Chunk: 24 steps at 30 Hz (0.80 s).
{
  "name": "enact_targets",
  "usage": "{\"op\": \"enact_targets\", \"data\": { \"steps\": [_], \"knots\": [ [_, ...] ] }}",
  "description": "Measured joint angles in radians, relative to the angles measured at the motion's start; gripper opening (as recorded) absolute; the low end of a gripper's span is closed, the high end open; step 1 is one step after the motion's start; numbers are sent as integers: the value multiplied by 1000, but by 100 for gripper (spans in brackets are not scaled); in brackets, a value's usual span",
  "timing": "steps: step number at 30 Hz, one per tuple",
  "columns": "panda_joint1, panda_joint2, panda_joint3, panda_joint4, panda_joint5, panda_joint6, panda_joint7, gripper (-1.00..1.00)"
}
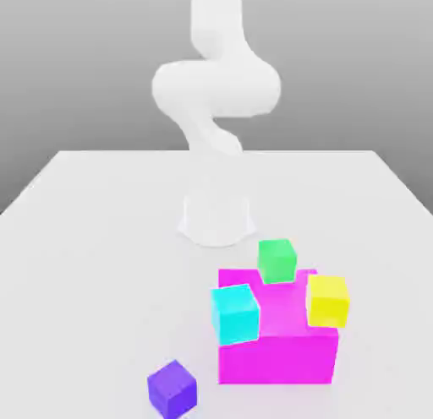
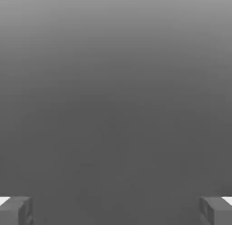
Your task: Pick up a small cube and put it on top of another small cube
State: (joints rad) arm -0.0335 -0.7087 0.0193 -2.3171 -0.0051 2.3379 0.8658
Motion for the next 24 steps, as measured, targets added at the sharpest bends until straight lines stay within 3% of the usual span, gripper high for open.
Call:
{"op": "enact_targets", "data": {
  "steps": [13, 24],
  "knots": [
    [-137, 478, 71, -89, -56, 198, 365, 0],
    [-172, 874, 54, -165, -57, 364, 637, 0]
  ]
}}
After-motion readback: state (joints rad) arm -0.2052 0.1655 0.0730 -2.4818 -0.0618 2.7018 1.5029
